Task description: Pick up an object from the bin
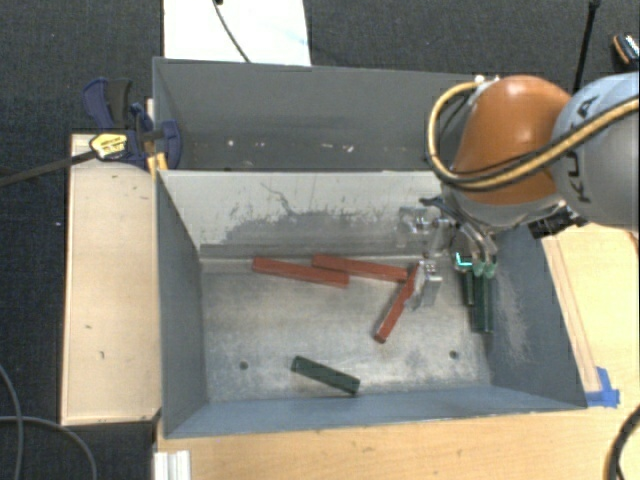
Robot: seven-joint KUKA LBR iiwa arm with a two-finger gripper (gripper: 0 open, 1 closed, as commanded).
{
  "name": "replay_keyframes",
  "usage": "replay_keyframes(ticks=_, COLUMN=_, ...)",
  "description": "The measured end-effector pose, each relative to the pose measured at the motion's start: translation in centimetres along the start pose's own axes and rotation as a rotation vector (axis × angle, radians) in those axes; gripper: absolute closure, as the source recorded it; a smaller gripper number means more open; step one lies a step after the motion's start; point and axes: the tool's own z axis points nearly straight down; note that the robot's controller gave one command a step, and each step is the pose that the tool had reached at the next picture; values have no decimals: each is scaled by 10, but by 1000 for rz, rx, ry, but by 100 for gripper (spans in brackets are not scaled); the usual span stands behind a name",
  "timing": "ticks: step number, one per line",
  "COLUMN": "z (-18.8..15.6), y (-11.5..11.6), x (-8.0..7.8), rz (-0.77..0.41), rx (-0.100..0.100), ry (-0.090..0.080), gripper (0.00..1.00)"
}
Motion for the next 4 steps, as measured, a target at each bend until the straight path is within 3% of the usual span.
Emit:
replay_keyframes(ticks=1, z=107, y=16, x=-2, rz=8, rx=-1, ry=-2, gripper=0)
replay_keyframes(ticks=2, z=103, y=28, x=-17, rz=211, rx=-2, ry=-11, gripper=0)
replay_keyframes(ticks=3, z=101, y=28, x=-19, rz=209, rx=-2, ry=-17, gripper=100)
replay_keyframes(ticks=4, z=103, y=27, x=-16, rz=207, rx=0, ry=-10, gripper=0)
